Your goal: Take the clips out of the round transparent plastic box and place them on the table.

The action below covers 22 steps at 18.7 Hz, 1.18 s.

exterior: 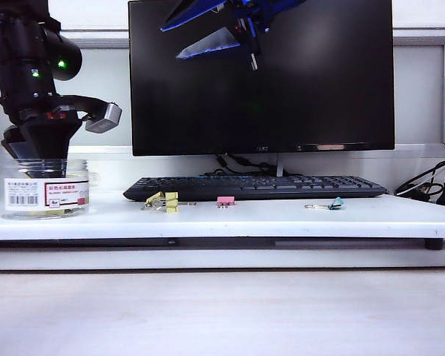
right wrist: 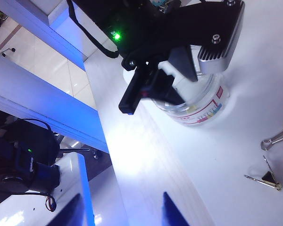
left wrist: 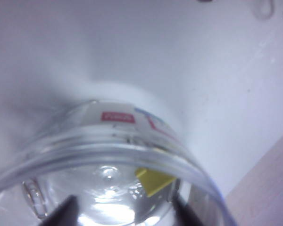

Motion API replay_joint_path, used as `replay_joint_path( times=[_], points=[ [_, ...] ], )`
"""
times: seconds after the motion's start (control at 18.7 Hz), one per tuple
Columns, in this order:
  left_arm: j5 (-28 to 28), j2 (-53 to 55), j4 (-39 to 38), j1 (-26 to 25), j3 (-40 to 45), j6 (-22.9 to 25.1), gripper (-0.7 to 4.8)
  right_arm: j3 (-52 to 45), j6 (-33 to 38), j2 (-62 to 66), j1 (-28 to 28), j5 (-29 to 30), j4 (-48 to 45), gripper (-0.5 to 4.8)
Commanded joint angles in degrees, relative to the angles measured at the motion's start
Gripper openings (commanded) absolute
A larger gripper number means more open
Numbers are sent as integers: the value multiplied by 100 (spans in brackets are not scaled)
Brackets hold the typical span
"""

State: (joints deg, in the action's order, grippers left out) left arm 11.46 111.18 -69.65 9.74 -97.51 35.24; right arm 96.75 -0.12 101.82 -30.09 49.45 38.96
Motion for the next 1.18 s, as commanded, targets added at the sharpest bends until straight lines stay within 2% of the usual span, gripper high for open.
replay_joint_path(
  times=[0.05, 0.38, 0.48, 1.13, 1.18],
  points=[
    [-4, -13, -20, -2, -7, 9, 230, 26, -63, -20, -9, 20, -39, 212],
    [55, -13, -24, 7, -2, -24, 229, 26, -127, -20, -9, 20, -39, 212],
    [267, -13, -31, 7, 4, -33, 229, 26, -142, -20, -9, 20, -39, 212],
    [170, 308, 61, 131, 4, -243, 227, 26, -144, -20, -9, 15, -61, 212],
    [81, 337, 98, 140, 4, -275, 213, 26, -144, -20, -9, 15, -63, 212]
  ],
)
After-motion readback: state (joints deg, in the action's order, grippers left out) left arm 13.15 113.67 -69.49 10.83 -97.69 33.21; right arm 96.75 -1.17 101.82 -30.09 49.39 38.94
